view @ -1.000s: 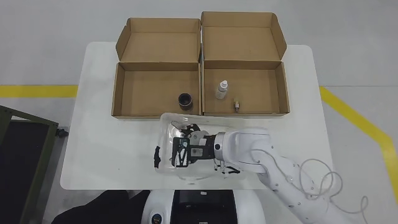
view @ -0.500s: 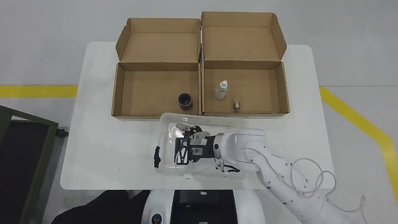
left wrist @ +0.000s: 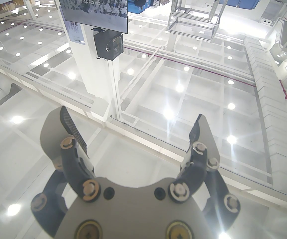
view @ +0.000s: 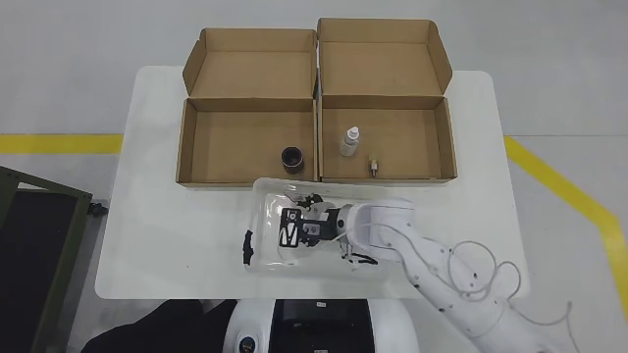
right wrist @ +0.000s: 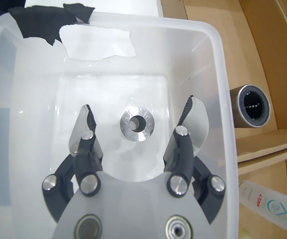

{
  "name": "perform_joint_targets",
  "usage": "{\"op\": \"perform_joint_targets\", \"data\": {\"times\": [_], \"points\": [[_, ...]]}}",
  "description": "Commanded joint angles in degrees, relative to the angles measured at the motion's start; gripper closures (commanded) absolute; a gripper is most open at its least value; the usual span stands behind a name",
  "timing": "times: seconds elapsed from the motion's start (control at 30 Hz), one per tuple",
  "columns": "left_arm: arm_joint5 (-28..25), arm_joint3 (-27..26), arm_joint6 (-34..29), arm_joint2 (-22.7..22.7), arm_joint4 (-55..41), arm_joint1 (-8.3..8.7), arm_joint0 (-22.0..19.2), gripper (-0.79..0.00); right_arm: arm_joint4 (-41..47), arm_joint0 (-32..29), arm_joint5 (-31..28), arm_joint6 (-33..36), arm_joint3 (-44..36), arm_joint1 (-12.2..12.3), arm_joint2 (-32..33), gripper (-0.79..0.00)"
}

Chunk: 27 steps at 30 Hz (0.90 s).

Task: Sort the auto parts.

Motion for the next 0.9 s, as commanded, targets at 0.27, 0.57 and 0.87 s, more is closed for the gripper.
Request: {"op": "perform_joint_targets", "data": {"times": [0.27,0.57,0.87], "points": [[0.0,0.0,0.0,0.0,0.0,0.0,0.0,-0.785,0.6,1.6,0.3,-0.3,4.2,-0.7,-1.3,-0.493],[0.0,0.0,0.0,0.0,0.0,0.0,0.0,-0.785,1.3,2.0,-0.6,-0.7,4.8,-0.9,-1.2,-0.271],[0.0,0.0,0.0,0.0,0.0,0.0,0.0,-0.785,3.6,1.7,-3.0,-1.4,2.8,-0.7,-0.3,0.0]]}}
